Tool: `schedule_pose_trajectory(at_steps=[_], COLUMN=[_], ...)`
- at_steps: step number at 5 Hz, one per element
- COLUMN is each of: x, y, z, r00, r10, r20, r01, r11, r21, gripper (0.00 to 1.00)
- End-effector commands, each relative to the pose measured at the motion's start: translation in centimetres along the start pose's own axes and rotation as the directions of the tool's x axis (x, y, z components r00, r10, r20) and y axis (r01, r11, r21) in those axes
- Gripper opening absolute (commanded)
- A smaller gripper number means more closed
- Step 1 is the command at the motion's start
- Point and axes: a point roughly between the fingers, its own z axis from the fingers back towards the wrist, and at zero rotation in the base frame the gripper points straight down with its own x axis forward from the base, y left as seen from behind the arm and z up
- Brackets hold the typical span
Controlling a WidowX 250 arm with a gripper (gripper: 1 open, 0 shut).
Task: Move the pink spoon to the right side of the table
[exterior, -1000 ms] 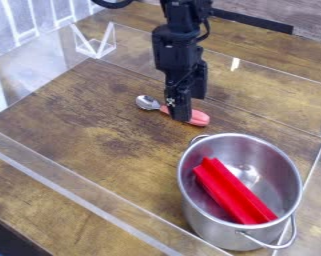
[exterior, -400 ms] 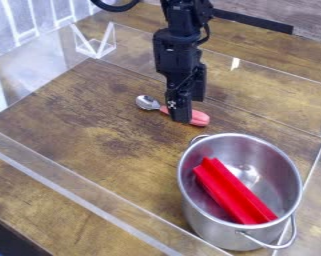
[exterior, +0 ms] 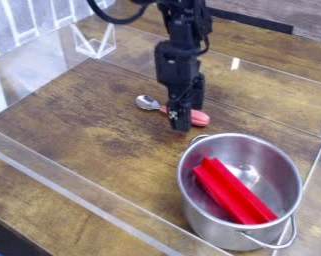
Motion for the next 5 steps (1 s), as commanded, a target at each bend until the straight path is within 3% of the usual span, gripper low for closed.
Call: schedule_pose_trajectory(at_steps=[1, 3, 5], x=[0.0, -1.2, -3.0], y=[-1.4, -2.1, -3.4], z=[2.4, 4.1, 3.7], r00=[1.000, 1.000, 0.996], r10=[0.006, -0.011, -0.090], r20=[-0.011, -0.019, -0.027], r01=[-0.006, 0.009, 0.088], r11=[0.997, 0.997, 0.994], r21=[-0.077, -0.070, -0.069], gripper=[0.00, 0.00, 0.00])
